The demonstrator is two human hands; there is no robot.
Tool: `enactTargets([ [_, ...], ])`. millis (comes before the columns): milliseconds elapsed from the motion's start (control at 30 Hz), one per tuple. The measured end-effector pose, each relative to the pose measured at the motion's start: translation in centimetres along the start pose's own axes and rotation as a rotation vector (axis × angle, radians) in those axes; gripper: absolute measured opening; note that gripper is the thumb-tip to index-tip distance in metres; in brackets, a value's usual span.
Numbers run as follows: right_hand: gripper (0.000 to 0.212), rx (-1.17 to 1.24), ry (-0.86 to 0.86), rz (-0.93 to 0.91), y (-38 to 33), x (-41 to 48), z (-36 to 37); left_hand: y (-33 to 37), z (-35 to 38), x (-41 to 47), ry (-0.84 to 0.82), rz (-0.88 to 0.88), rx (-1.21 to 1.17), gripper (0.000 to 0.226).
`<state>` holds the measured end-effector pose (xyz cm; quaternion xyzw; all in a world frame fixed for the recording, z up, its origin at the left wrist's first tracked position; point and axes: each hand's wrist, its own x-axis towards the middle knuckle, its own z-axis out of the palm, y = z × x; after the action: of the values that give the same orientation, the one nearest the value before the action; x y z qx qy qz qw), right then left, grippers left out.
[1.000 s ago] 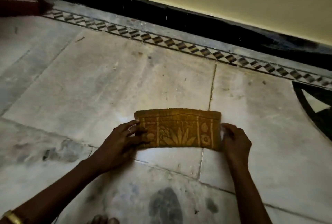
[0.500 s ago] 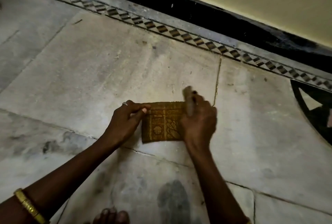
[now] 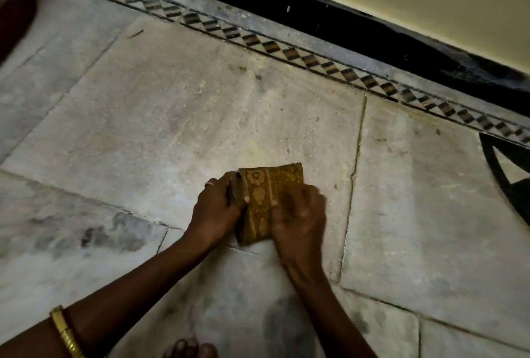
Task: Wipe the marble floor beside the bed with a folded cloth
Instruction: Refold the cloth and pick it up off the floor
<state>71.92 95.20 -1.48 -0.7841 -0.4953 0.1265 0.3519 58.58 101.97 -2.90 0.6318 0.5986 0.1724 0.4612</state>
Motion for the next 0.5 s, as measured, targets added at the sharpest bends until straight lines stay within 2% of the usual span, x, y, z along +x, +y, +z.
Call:
enactTargets([
  [33,0.037,-0.038,0.032,0.077,0.7,0.7,-0.7,0.0,0.1,-0.3,0.023,0.041,0.017,0.048],
  [67,0.045,-0.029,-0.008,0.185,1.3,1.6,-1.2,0.2,0.1,-0.5,0.058,0.085,0.039,0.042],
  [133,0.065,0.065,-0.177,0.432,2.1,3.4,-1.3,0.3,0.2,-0.3,0.136,0.195,0.059,0.038],
  [167,0.068,0.098,-0.234,0.503,2.2,4.0,-1.3,0.3,0.1,0.0,0.15,0.239,0.042,0.041],
  [300,0.033,0.141,-0.345,0.569,2.7,5.3,-1.2,-0.3,-0.1,2.0,0.098,0.296,-0.056,0.049],
  [367,0.02,0.221,-0.374,0.554,2.7,5.7,-1.2,-0.1,-0.3,2.5,0.068,0.294,-0.141,0.041],
  [433,0.013,0.315,-0.426,0.521,1.6,6.7,-1.3,0.6,-0.4,2.8,-0.007,0.26,-0.262,0.034],
  [500,0.015,0.37,-0.496,0.52,0.0,8.1,-1.4,1.9,-0.5,3.5,-0.105,0.171,-0.369,0.039],
])
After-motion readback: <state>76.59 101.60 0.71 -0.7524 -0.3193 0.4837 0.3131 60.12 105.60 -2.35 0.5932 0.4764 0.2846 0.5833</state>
